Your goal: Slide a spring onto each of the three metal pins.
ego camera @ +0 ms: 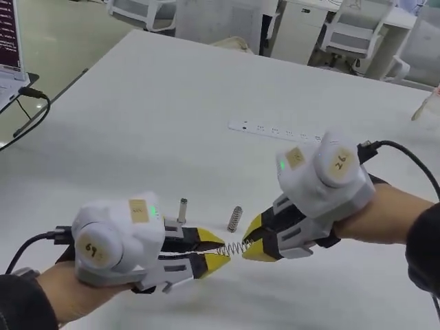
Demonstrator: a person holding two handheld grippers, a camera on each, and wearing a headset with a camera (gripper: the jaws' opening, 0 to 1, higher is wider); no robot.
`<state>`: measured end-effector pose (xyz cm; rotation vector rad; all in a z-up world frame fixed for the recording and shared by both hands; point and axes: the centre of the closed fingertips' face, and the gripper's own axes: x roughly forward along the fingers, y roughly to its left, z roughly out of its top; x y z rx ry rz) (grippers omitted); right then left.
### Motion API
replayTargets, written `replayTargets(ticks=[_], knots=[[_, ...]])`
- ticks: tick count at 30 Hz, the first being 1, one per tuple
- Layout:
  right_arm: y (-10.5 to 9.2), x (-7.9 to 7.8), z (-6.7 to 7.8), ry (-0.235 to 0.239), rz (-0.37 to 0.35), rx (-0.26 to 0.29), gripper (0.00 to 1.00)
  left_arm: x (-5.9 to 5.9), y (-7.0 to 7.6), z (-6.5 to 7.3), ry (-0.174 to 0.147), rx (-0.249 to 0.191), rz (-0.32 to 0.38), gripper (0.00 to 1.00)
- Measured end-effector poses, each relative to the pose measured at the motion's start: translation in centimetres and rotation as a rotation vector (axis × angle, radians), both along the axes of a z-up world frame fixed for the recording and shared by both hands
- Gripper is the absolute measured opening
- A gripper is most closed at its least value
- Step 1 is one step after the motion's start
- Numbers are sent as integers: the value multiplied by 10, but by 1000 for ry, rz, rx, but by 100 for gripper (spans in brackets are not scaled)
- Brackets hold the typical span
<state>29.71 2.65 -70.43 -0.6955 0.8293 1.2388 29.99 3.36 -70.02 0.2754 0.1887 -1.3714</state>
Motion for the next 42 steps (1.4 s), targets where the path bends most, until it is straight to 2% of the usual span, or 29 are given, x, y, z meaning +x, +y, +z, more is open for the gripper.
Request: replayTargets(ticks=[9,17,28,34,42], knots=[[12,1,16,-14,35,-22,8,6,4,1,6,-19,31,2],[23,-1,24,-32,75,-51,8,5,2,1,7,-26,29,2],[23,2,23,-29,102,-141,7,7,-3,0,11,-42,34,2],[23,3,23,-19,110,-170,7,7,-4,0,13,-51,34,2],[27,3,24,-12,120,-181,7,7,-7,0,10,-54,34,2]])
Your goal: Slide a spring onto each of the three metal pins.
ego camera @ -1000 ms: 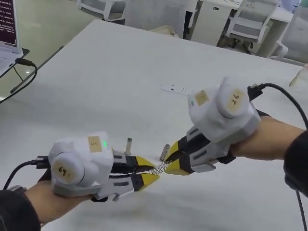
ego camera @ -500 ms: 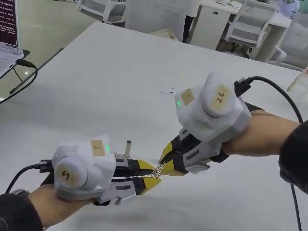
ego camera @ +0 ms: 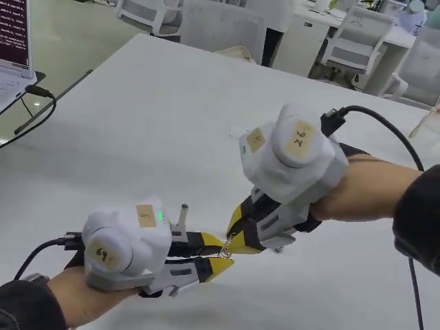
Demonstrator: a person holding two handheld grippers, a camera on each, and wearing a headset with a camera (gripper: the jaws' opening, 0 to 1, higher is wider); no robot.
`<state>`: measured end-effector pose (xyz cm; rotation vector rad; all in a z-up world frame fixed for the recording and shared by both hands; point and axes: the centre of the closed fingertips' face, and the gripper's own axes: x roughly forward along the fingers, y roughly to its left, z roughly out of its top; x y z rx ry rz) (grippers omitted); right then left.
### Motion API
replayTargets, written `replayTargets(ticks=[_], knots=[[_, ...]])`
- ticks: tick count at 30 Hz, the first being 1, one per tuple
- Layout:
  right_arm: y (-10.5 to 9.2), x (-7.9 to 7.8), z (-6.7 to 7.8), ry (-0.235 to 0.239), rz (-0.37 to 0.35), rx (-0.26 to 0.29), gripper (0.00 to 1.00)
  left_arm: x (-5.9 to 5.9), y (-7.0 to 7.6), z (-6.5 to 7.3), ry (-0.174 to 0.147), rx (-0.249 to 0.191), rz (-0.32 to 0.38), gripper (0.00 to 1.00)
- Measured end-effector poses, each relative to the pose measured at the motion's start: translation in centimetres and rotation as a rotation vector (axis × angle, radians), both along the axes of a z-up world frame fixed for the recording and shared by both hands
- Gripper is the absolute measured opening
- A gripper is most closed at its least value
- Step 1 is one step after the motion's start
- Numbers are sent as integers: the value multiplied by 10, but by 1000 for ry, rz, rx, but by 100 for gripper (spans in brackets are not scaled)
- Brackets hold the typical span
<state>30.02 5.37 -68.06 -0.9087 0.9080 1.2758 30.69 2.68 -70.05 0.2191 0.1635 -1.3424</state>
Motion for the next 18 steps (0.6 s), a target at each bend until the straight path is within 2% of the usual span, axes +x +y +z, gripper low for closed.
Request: replayTargets(ticks=[11,15,18], knots=[[2,2,0,-2,19,-22,7,2,2,-1,-9,14,10,3],[1,6,0,-12,26,-37,7,1,5,-5,-1,33,10,12],[1,8,0,-8,23,-37,7,1,7,-7,3,39,13,13]])
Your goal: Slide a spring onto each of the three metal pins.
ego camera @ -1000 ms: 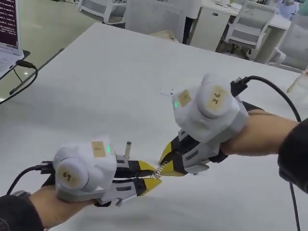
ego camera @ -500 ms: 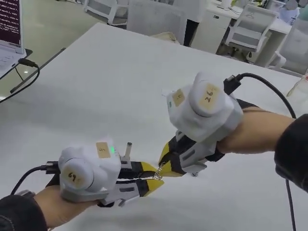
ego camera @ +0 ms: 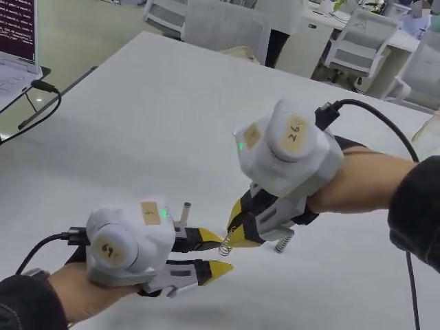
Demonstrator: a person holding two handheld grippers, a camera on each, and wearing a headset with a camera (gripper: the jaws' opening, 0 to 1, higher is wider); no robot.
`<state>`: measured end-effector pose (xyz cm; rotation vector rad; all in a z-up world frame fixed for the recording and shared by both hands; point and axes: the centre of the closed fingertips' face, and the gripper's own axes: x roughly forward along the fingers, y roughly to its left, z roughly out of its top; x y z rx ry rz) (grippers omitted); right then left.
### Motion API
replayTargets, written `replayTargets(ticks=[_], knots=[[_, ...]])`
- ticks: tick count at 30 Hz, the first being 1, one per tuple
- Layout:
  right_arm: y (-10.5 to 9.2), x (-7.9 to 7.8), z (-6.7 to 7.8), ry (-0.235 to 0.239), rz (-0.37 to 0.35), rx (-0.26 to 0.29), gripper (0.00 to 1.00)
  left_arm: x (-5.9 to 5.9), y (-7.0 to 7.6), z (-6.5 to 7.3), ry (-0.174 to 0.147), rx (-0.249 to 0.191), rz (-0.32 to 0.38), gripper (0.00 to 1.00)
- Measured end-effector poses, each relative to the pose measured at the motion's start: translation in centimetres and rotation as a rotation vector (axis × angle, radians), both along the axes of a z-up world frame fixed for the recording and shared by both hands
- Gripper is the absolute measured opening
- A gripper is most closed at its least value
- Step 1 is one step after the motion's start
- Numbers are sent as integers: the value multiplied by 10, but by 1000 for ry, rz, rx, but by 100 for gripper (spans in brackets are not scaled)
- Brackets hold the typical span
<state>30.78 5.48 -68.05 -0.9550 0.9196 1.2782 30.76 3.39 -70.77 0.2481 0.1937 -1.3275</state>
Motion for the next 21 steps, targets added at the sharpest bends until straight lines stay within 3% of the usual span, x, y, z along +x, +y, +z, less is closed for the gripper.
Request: replayTargets(ticks=[8,10,21], knots=[[0,6,0,0,-3,-8,7,-3,18,-10,34,-1,37,24],[2,9,1,-1,-1,-8,7,-3,24,-11,55,-9,54,29],[8,30,9,-30,-7,9,7,5,44,-13,83,-33,136,46]])
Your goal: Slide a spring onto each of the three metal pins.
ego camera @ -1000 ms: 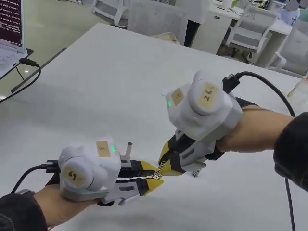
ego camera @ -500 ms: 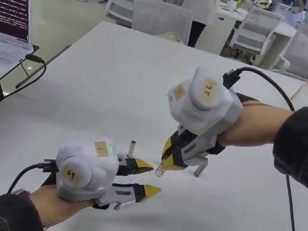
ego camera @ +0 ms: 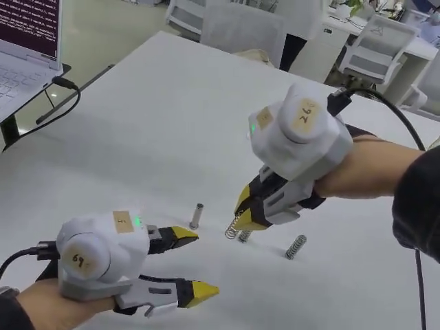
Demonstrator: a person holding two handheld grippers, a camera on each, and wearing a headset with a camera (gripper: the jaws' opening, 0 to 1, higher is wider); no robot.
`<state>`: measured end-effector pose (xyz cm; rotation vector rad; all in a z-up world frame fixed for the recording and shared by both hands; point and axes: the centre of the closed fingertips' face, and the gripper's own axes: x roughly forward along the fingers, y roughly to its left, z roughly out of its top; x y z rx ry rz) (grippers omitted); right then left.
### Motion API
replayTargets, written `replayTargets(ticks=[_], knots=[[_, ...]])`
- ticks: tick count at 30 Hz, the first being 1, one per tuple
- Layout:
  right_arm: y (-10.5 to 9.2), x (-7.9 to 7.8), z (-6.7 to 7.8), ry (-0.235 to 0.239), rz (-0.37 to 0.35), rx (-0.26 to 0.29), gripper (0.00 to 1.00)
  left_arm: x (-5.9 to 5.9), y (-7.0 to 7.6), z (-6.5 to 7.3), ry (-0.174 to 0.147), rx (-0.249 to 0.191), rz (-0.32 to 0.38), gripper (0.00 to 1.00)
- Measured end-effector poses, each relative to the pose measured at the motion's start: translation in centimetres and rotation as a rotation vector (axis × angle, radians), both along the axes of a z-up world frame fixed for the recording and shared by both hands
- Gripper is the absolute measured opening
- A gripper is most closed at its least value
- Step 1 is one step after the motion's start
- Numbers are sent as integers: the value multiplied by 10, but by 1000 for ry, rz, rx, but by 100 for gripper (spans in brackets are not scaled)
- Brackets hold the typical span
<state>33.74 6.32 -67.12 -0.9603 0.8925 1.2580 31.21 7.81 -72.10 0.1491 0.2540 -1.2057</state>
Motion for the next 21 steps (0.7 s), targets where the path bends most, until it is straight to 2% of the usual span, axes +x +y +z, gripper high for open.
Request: replayTargets(ticks=[7,21], knots=[[9,13,5,-16,-4,13,7,6,12,-2,9,-5,62,58],[22,46,0,-37,-6,-1,7,5,30,-3,10,15,101,61]])
